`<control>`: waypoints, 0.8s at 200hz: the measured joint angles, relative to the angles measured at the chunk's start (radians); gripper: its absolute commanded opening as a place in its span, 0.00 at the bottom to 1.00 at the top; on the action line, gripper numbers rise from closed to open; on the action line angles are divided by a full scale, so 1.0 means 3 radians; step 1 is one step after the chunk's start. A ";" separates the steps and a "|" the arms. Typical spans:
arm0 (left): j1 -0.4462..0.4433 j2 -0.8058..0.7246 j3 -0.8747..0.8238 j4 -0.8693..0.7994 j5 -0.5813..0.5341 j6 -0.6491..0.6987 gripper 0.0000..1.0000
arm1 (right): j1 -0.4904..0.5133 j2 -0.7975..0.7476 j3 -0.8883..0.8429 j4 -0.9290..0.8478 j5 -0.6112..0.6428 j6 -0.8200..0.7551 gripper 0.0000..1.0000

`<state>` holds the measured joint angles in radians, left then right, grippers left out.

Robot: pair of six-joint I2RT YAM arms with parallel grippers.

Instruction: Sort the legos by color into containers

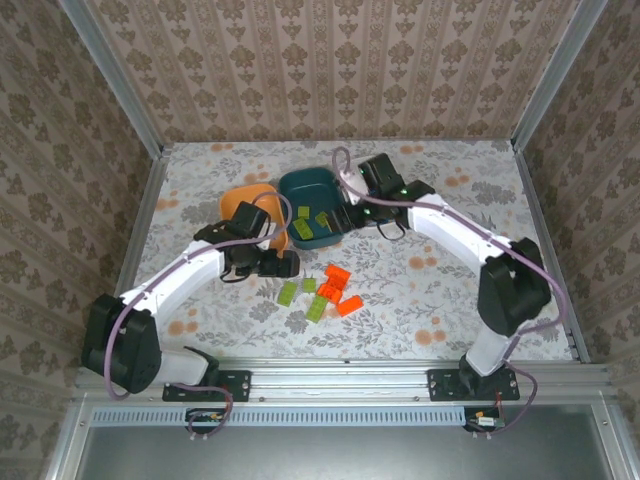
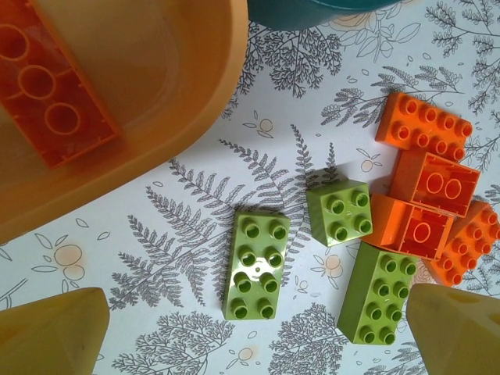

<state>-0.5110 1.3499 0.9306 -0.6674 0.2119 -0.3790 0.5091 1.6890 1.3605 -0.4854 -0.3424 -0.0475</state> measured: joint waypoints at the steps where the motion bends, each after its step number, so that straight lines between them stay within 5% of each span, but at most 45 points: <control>1: 0.0000 0.0001 0.0000 0.0001 0.0000 0.0000 1.00 | 0.0000 -0.0010 -0.0015 -0.0004 -0.0005 -0.0027 0.61; 42: 0.0000 0.0015 0.0028 0.0034 -0.0005 0.0045 1.00 | 0.0285 -0.0385 -0.0818 -0.0568 -0.0136 -0.2003 0.63; 64: 0.0000 0.0069 0.0071 0.0031 -0.0004 0.0074 1.00 | 0.0418 -0.0388 -0.1025 -0.0738 -0.0173 -0.2599 0.63; 160: 0.0006 0.0113 0.0121 -0.0013 -0.0023 0.0148 1.00 | 0.0692 0.0141 -0.1035 -0.0548 0.0102 -0.3260 0.62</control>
<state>-0.5091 1.3838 0.9668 -0.6712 0.2050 -0.3347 0.7166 1.7313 1.0500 -0.6498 -0.3119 -1.0256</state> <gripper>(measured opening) 0.997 0.622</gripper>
